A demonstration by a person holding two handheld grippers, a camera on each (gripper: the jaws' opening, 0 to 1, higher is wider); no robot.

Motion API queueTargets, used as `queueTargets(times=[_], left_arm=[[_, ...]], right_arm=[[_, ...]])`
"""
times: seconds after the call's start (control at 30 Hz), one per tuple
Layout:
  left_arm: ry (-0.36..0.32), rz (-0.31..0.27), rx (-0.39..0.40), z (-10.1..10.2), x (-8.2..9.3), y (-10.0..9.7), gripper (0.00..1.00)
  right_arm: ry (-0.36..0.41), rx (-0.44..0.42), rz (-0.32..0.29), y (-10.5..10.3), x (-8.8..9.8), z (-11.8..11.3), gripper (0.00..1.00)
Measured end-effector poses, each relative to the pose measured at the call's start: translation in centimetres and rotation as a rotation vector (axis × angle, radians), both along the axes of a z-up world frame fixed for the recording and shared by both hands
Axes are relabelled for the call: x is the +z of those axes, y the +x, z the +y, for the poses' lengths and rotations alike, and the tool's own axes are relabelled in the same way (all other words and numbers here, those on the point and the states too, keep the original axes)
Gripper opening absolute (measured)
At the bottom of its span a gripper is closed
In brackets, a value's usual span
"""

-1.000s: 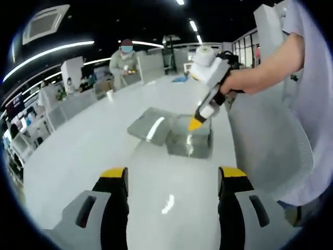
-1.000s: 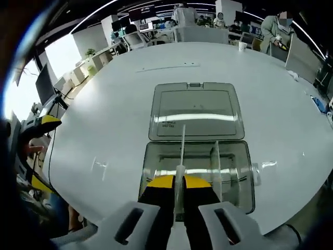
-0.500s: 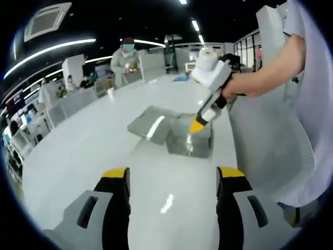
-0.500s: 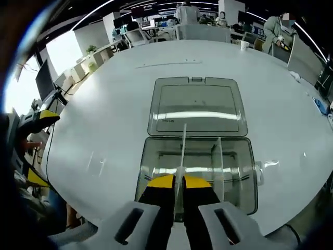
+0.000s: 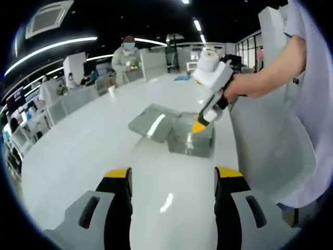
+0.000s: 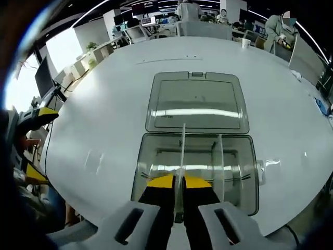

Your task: Insert the divider into the dual guide fixture by aligning both edges with the guide slots and pushing it downward to the bottom, including one-sided entry, uneven engagement, binding, and posture correction.

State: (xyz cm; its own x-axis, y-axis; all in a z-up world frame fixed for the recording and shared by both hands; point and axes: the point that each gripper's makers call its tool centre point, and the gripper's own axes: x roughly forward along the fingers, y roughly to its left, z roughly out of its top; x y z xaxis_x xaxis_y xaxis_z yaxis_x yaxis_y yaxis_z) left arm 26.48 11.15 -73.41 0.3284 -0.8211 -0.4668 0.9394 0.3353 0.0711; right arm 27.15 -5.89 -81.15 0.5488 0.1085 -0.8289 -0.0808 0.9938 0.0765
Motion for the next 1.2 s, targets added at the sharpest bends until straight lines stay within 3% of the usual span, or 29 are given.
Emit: queueTargets(times=[1.2], left_arm=[[-0.013, 0.017, 0.020, 0.8, -0.2, 0.7, 0.57]], right_arm=[[-0.030, -0.010, 0.076, -0.2, -2.3, -0.2, 0.00]])
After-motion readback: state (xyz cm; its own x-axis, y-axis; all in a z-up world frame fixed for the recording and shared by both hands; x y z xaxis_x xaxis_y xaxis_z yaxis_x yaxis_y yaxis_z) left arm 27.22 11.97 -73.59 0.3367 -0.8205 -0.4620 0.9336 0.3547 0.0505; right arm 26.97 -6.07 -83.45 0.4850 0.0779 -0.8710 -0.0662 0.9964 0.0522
